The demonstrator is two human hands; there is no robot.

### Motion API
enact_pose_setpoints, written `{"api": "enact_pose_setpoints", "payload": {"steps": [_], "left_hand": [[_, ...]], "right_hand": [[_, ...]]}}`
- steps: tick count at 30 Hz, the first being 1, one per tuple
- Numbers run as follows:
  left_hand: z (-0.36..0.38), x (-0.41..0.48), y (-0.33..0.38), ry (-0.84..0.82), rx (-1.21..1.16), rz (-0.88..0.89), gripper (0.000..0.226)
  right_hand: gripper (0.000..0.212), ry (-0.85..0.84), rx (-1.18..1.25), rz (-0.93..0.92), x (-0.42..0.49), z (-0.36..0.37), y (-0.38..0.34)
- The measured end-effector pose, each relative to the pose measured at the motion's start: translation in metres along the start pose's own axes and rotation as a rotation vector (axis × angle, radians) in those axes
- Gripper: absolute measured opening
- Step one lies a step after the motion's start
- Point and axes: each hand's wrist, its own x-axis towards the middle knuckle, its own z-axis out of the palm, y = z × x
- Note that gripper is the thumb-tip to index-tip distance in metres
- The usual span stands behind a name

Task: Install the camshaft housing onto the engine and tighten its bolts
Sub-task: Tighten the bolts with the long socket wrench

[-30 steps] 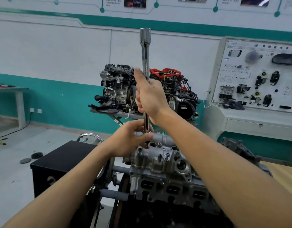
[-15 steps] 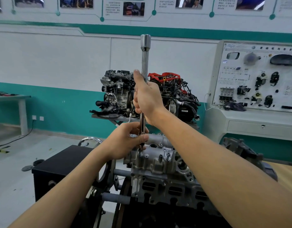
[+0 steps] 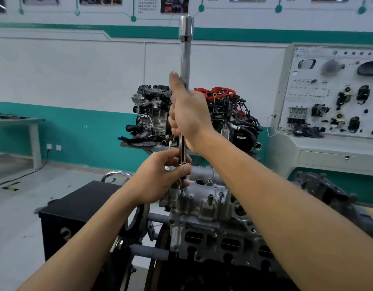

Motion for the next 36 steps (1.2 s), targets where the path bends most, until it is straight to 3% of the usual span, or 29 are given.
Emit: {"api": "enact_pose_setpoints", "payload": {"steps": [4, 14, 28, 36], "left_hand": [[0.006, -0.002, -0.005, 0.040, -0.021, 0.015, 0.012], [0.020, -0.002, -0.001, 0.169, 0.053, 0.044, 0.004], [0.026, -0.003, -0.006, 0.264, 0.063, 0.032, 0.006], [0.020, 0.004, -0.013, 0.189, 0.040, 0.110, 0.009]], "right_hand": [[0.053, 0.009, 0.004, -0.022, -0.001, 0.001, 0.003], [0.054, 0.023, 0.087, -0.066, -0.003, -0.005, 0.008], [0.051, -0.091, 0.273, -0.024, -0.001, -0.019, 0.023], [0.033, -0.038, 0.267, -0.051, -0.024, -0.022, 0.055]]}}
